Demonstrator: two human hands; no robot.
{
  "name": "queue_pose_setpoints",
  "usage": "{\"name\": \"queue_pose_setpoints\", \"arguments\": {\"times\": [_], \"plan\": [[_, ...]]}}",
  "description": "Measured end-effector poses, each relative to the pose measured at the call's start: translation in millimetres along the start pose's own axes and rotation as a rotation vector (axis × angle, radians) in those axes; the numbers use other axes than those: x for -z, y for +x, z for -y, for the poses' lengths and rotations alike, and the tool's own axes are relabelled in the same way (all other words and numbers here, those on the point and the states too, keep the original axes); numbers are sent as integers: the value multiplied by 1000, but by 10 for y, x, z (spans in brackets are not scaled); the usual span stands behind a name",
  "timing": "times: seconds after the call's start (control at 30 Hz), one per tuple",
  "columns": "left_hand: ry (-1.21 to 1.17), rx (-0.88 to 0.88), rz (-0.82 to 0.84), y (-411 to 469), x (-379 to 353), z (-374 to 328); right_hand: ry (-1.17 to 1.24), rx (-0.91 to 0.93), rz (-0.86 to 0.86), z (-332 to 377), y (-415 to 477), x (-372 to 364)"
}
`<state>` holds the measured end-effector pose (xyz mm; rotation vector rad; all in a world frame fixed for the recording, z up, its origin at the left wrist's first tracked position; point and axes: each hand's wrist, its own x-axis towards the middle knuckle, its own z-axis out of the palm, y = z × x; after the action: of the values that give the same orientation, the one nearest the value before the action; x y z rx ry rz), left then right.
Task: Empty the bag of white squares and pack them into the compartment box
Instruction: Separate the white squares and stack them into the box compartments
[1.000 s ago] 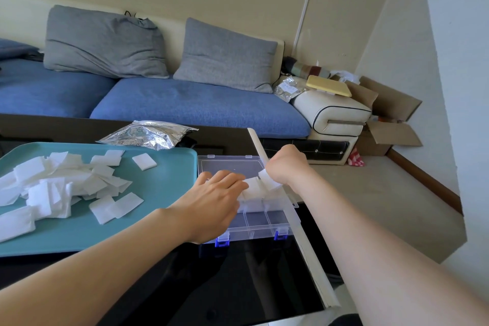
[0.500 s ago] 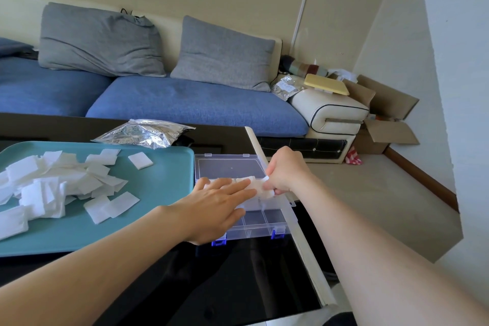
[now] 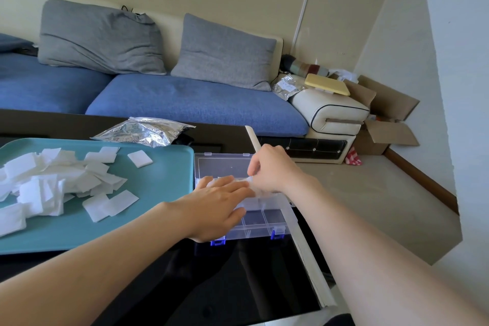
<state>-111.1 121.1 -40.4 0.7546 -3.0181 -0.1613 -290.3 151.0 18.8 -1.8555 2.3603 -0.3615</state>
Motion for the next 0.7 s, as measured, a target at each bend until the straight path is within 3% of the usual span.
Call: {"name": "queue_pose_setpoints", "arguments": {"times": [0.17,0.3,0.47,0.57,0.7], "plan": [[-88,49,-174,-53,140,88,-64,28,72,95,-22,-20],[-9,201,-282,-153,333,267,-179,33,-32,271,-49,58],[107,506,-146,-419,586,574,-112,100,-135,679,-15,41],[106,624,-52,-619,660,888,-45,160,-101,970,-16,-55],[109,737,95,-868,684,1273,-134,331,3,1382,-9,-261]]}}
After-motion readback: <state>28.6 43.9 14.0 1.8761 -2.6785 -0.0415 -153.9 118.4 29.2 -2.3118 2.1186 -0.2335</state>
